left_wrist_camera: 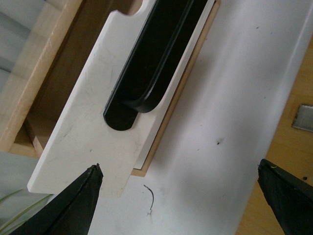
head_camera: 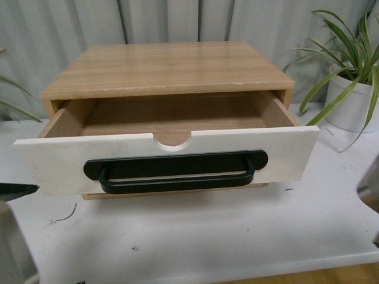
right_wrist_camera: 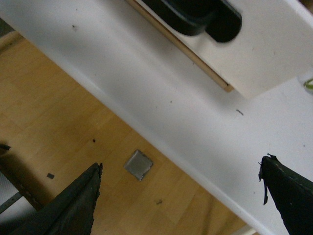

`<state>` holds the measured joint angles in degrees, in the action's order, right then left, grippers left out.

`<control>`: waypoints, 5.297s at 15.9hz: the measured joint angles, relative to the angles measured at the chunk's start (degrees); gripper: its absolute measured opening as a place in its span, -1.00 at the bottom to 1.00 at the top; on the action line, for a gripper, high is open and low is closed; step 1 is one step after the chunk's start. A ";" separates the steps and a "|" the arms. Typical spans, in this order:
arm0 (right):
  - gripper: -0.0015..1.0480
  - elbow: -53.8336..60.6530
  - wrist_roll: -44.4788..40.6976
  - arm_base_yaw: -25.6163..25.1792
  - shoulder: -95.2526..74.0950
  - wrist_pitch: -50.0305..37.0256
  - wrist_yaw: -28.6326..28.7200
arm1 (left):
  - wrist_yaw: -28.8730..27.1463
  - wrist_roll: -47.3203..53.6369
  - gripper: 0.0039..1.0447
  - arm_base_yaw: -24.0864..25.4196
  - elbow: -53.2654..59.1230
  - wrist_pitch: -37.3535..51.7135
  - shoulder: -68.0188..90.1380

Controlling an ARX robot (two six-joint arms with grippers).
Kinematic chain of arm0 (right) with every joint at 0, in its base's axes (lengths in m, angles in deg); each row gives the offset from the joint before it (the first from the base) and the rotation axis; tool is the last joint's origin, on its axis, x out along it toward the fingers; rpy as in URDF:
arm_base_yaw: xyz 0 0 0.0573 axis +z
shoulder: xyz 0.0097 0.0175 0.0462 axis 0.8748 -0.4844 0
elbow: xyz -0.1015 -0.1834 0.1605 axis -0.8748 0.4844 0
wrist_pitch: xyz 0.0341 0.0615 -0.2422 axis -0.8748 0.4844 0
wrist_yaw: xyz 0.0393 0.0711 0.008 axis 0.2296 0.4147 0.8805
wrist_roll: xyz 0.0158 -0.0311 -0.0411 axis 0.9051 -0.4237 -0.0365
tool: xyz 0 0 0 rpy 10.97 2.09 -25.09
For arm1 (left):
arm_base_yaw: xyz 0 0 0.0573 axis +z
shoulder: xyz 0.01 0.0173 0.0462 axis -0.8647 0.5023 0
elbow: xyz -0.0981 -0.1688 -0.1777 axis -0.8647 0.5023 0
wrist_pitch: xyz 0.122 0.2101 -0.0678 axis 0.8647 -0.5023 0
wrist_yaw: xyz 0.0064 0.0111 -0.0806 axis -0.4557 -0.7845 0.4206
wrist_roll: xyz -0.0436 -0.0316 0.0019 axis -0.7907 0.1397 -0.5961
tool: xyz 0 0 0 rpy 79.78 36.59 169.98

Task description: Close drawer sideways

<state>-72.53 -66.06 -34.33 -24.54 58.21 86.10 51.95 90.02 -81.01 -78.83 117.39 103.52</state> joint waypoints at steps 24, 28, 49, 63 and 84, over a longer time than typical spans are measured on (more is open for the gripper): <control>0.87 -35.87 -10.80 -3.89 -46.34 -14.91 1.97 | 0.24 4.72 0.87 6.80 -29.92 13.11 43.54; 0.87 -33.42 -7.98 -4.68 -43.82 -14.47 2.80 | 0.07 3.37 0.87 6.36 -28.79 13.29 41.53; -0.29 21.53 27.26 -17.90 31.98 -28.76 -9.38 | -2.99 -47.95 -0.38 21.11 6.47 -33.35 -60.87; -0.96 21.68 26.86 -26.71 60.24 1.66 -0.52 | -3.08 -48.04 -0.97 21.16 6.47 -32.06 -60.70; 0.88 21.68 26.84 -26.71 61.75 1.31 -0.50 | -3.04 -48.11 0.88 21.16 6.47 -32.06 -60.67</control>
<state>-50.85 -39.22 -61.04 37.21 59.52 85.60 48.92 41.91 -59.86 -72.36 85.32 42.85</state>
